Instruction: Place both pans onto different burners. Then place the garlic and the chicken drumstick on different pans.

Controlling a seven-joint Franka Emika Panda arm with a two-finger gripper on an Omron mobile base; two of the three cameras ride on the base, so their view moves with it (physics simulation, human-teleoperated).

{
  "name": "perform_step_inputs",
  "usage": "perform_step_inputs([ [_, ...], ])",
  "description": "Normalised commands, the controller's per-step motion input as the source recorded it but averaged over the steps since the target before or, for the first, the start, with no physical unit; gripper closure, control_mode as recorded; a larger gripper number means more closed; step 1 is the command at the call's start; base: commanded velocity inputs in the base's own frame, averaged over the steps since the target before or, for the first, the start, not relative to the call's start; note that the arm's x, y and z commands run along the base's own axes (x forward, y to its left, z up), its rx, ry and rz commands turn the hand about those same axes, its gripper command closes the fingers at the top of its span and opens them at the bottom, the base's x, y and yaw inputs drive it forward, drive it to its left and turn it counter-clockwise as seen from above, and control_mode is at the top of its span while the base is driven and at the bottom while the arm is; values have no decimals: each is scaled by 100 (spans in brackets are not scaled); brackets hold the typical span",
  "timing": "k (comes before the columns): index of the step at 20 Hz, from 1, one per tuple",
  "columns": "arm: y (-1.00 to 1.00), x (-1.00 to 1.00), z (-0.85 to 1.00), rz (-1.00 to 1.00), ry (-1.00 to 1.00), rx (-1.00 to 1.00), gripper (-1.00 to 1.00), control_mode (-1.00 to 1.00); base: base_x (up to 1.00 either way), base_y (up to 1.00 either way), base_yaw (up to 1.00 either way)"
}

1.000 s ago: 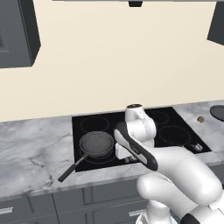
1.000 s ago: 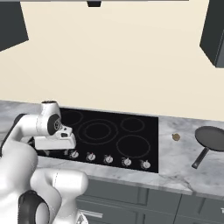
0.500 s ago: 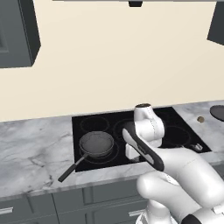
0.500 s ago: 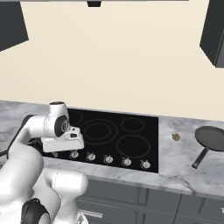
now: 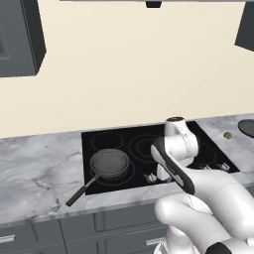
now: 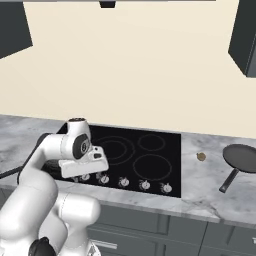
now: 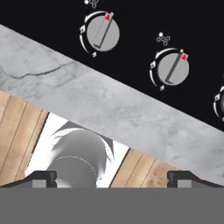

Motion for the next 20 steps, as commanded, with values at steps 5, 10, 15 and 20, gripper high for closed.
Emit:
perform_step_inputs([
  [5, -43, 0, 0, 9, 0, 1, -100, -100, 0, 0, 0],
  [10, -38, 0, 0, 7, 0, 0, -100, -100, 0, 0, 0],
  [15, -45, 0, 0, 7, 0, 3, -100, -100, 0, 0, 0],
  [20, -46, 5, 3, 3, 0, 8, -100, -100, 0, 0, 0],
])
